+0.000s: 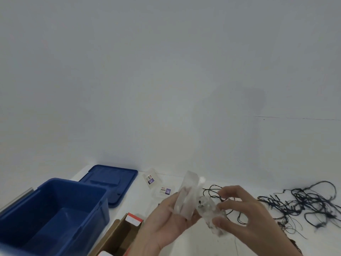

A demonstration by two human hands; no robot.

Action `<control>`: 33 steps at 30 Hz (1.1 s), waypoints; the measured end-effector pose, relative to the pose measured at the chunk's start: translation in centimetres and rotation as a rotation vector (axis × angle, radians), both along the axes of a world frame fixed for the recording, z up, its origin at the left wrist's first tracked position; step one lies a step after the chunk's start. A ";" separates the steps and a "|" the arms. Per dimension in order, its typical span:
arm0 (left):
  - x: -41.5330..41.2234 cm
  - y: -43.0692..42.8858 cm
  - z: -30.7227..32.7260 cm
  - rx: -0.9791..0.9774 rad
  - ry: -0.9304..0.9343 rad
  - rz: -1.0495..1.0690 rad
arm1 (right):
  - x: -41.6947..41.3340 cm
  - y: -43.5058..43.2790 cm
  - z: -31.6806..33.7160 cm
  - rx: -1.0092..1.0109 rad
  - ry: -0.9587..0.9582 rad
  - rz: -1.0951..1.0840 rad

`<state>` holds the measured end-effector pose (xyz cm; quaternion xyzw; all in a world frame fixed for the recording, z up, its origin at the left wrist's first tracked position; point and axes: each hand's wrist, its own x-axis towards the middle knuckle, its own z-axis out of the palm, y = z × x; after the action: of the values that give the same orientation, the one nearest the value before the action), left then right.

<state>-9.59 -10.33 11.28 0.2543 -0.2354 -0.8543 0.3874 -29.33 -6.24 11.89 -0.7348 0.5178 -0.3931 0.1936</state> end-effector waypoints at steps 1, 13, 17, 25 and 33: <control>0.1 -0.2 -0.2 0.049 0.041 0.025 | -0.2 0.0 -0.1 0.014 -0.006 -0.013; -1.8 1.2 -1.0 -0.140 -0.093 0.257 | 2.0 0.6 2.1 0.132 -0.579 -0.213; -2.5 1.8 -0.3 -0.207 -0.119 0.293 | 2.5 0.4 1.7 0.124 -0.539 -0.238; -3.1 2.2 0.7 -0.316 -0.146 0.387 | 2.5 0.3 0.8 0.147 -0.487 -0.224; -4.5 2.5 0.0 -0.409 -0.253 0.386 | 3.2 0.0 -0.2 0.026 -0.364 -0.220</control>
<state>-14.07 -7.88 11.31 0.3152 -0.3963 -0.6615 0.5532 -26.15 -6.22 11.73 -0.5881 0.5564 -0.5313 0.2496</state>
